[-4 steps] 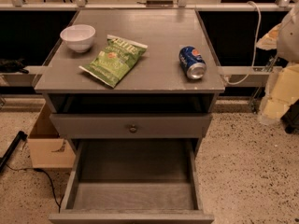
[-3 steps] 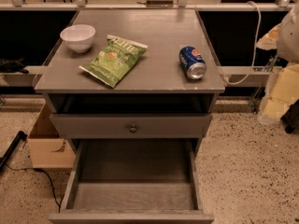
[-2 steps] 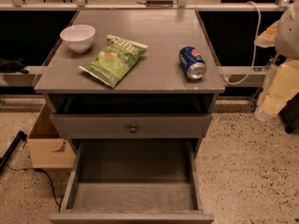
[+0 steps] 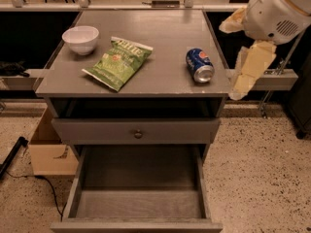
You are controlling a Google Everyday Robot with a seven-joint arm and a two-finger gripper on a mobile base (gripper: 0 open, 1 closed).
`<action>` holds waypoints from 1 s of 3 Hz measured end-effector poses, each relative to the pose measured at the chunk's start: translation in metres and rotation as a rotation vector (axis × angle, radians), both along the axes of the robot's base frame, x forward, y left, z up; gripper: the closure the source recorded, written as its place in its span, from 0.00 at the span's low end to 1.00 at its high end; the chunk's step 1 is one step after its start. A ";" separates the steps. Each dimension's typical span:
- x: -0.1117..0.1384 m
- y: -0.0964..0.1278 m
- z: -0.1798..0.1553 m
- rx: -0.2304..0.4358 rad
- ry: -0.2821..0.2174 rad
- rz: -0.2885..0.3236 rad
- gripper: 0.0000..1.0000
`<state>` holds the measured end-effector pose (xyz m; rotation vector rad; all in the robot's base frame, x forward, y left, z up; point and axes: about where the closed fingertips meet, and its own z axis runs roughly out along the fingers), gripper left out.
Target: Place green jalapeno chip bag into middle drawer
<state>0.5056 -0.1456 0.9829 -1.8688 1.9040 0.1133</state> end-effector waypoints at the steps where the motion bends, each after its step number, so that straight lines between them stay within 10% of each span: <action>1: 0.013 0.027 -0.001 0.042 -0.010 0.107 0.00; 3: 0.027 0.018 0.010 0.076 -0.048 0.060 0.00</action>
Offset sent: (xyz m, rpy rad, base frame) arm 0.0109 0.0232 -0.0009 0.0349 -0.0064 0.0889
